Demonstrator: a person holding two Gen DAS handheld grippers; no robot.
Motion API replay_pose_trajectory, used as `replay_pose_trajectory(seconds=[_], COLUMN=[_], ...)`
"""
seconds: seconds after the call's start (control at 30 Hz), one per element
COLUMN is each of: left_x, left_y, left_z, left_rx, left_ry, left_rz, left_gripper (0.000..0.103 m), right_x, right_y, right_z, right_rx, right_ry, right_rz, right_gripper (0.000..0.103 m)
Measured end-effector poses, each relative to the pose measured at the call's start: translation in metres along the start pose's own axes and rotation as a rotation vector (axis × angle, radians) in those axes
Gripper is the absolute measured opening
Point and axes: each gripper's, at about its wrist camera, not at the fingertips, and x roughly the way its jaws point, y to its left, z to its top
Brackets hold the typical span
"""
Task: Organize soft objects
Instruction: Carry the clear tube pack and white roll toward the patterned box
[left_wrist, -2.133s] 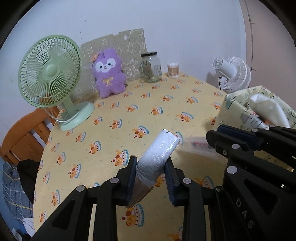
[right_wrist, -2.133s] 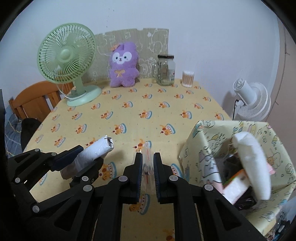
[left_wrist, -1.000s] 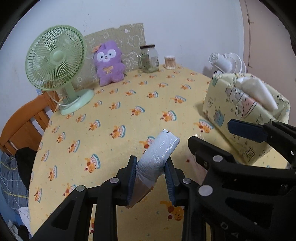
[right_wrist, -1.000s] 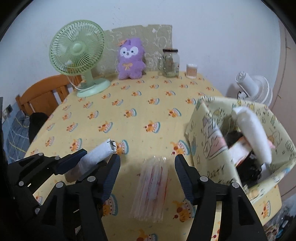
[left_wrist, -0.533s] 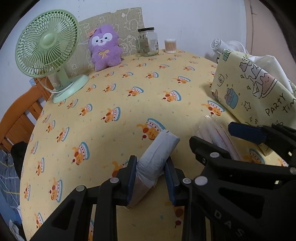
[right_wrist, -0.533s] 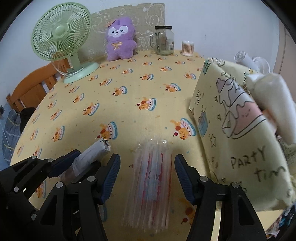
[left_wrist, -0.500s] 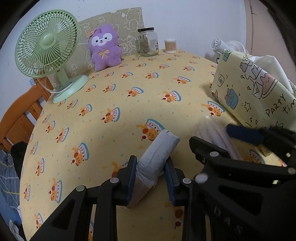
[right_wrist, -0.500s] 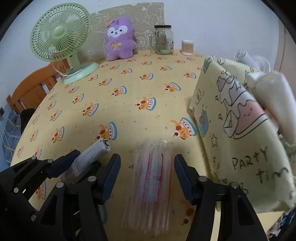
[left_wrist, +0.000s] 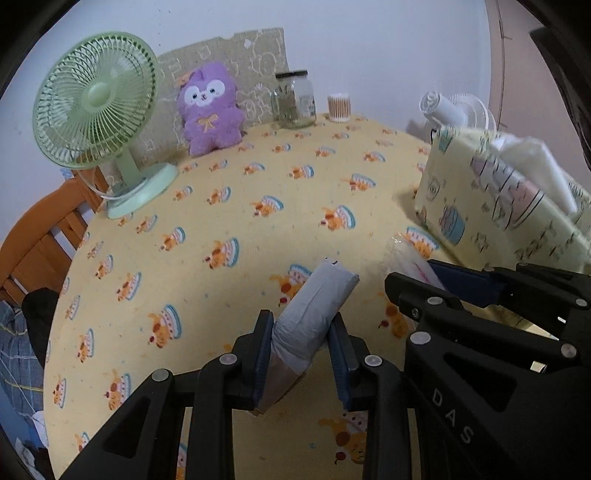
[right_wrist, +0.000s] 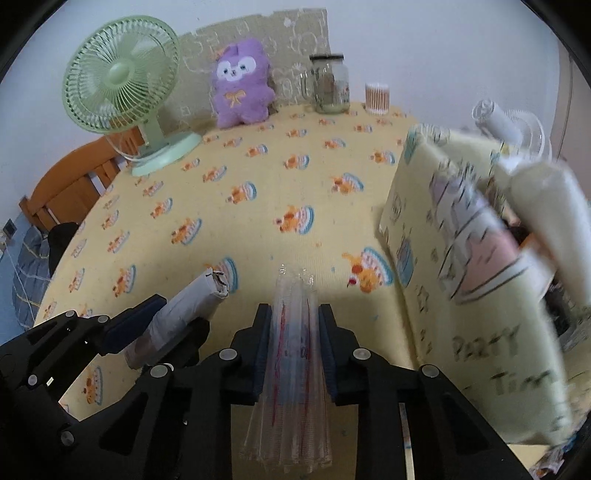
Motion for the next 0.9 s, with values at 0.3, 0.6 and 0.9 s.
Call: replay_pose_trajectory(seconds=[0.3, 0.6, 0.9], left_x=[-0.037, -0.075, -0.106], left_y=[0.006, 0.01, 0.012], left_z=[0.014, 0.027, 0.038], left_rx=[-0.028, -0.05, -0.068], left_ry=[-0.083, -0.159, -0.226], left_rz=[0.035, 0.074, 0.107], left_gripper=[0.029, 0.029, 0.029], right_x=[-0.036, -0.074, -0.107], right_y=[0.01, 0.02, 0.027], right_z=[0.017, 0.03, 0.042], right_rx=[-0.045, -0.077, -0.105], right_ry=[-0.103, -0.196, -0.269], right_rz=[0.011, 0.024, 0.048], right_gripper=[0.028, 0.028, 0.028])
